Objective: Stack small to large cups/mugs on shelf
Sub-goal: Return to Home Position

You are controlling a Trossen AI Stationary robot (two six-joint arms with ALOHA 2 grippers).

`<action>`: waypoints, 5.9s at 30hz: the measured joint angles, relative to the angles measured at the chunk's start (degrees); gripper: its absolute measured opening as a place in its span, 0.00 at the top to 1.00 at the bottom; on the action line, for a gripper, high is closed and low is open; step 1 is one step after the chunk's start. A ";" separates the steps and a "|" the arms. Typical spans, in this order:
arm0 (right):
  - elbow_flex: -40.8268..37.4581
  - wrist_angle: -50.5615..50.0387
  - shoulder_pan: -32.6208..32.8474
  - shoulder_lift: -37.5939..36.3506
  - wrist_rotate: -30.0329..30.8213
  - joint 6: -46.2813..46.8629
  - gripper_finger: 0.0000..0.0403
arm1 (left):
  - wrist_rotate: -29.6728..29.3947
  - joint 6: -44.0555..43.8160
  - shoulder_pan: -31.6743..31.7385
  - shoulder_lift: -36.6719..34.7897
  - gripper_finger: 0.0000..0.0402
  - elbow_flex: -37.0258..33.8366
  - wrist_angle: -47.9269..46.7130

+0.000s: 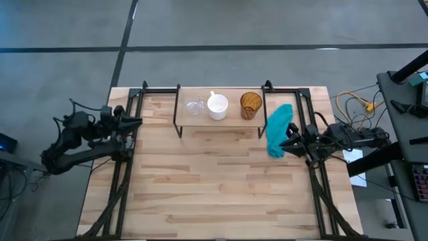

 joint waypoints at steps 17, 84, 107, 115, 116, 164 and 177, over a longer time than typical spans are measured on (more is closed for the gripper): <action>-8.96 -0.45 0.00 -3.00 4.19 6.63 0.81 | 0.10 -1.54 -0.04 -1.59 0.85 -12.75 12.58; -8.80 -1.76 0.00 -2.86 8.98 3.56 0.81 | 4.22 -5.90 -0.04 8.99 0.85 -33.25 33.99; -8.78 -1.75 0.02 -2.90 8.96 3.58 0.81 | 4.15 -5.86 -0.01 -1.72 0.85 -33.31 34.45; -8.78 -1.72 0.02 -2.79 8.96 3.58 0.81 | 4.13 -5.86 0.00 -1.06 0.85 -33.31 34.09; -8.78 -1.74 0.02 -2.81 8.96 3.58 0.81 | 4.13 -5.86 0.00 -0.80 0.85 -33.31 34.14; -8.78 -1.72 0.02 -2.16 8.96 3.58 0.81 | 4.13 -5.88 -0.04 0.81 0.85 -33.31 34.10; -8.78 -1.73 0.02 -2.16 8.96 3.58 0.81 | 4.13 -5.87 -0.02 0.86 0.85 -33.31 34.09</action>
